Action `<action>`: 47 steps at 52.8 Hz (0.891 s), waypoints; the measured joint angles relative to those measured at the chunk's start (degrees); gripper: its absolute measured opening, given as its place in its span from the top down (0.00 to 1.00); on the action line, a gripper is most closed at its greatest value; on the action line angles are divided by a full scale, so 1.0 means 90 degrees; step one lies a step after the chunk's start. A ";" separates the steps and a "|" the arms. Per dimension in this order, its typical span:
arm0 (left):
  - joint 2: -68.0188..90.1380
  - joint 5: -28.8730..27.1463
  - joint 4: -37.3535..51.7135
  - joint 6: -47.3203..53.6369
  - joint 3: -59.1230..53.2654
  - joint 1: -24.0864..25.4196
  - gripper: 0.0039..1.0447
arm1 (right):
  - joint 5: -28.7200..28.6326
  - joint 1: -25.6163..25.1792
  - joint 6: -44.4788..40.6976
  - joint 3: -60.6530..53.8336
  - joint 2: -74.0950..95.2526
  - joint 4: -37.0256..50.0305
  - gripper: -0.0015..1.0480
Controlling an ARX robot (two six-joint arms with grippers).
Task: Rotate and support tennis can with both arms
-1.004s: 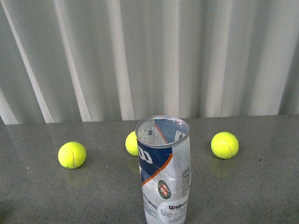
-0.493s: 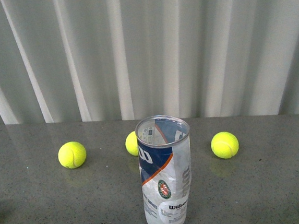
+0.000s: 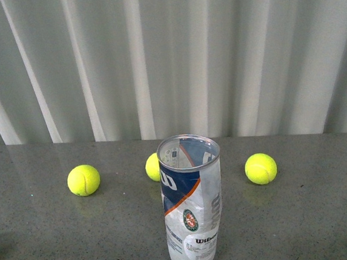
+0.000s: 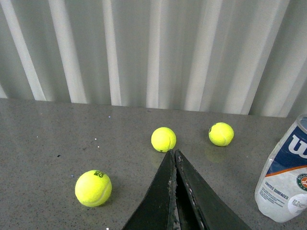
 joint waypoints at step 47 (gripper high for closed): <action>-0.1195 0.0002 -0.1229 0.0002 0.0002 0.0000 0.07 | 0.0000 0.0000 0.0002 0.0000 0.0000 0.0000 0.07</action>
